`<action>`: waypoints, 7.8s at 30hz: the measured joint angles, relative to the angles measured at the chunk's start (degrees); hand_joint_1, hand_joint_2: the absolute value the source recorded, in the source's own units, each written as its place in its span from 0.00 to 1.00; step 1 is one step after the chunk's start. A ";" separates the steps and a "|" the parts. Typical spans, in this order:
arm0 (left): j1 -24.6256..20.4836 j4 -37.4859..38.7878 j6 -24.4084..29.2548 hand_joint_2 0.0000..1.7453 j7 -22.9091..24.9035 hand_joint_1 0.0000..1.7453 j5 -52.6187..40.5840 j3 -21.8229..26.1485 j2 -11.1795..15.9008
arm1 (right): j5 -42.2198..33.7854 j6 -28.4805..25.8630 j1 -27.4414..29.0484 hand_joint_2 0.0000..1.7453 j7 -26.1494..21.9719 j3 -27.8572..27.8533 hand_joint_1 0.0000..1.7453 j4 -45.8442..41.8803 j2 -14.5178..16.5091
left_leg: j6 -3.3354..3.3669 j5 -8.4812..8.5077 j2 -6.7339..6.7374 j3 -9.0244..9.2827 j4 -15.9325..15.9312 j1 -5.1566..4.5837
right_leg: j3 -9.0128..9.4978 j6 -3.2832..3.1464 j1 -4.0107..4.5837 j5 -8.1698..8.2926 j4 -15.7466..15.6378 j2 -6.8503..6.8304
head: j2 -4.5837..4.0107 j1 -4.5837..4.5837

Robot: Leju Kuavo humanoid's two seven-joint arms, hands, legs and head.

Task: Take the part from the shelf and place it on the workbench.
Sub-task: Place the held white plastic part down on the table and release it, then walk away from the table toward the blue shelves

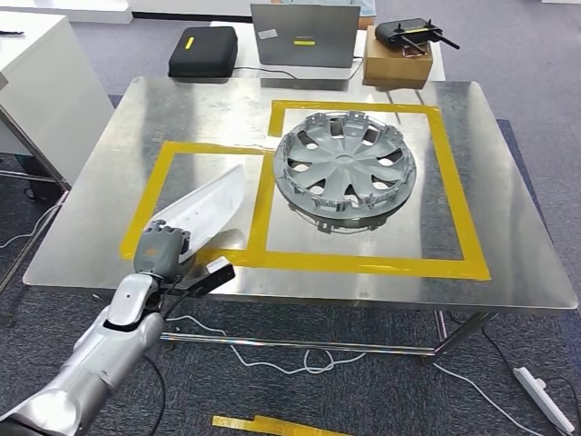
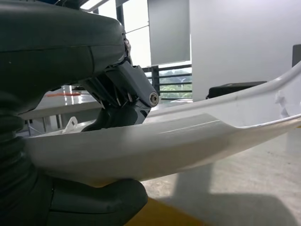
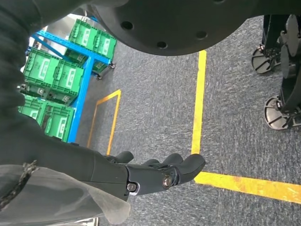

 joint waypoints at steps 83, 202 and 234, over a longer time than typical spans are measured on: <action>30.11 -18.50 -1.33 0.00 -28.14 0.00 13.56 84.21 -10.20 | 7.38 0.73 1.78 0.00 -1.09 -10.90 0.00 -7.76 3.54 | -0.21 -2.65 -0.39 1.39 7.19 -0.16 | 1.85 -1.75 0.66 -0.06 -1.48 0.07 | 0.00 -0.74; 21.35 22.74 -6.21 0.00 -31.06 0.00 -7.37 97.18 -17.23 | 8.80 0.01 0.16 0.00 -1.98 -11.02 0.00 -2.61 -4.14 | -0.39 -6.51 -1.10 -8.46 17.01 -0.19 | 4.79 -1.24 0.02 -2.46 -1.47 -2.12 | 0.00 -0.88; 23.18 21.54 -12.49 0.00 -29.98 0.00 1.57 99.19 -17.92 | 13.85 -2.68 -2.61 0.00 -2.12 -10.63 0.00 -0.23 -3.84 | -0.18 -4.32 -0.92 -6.99 14.21 -0.38 | 4.79 -1.34 0.08 -2.53 -1.61 -3.38 | 0.00 -0.98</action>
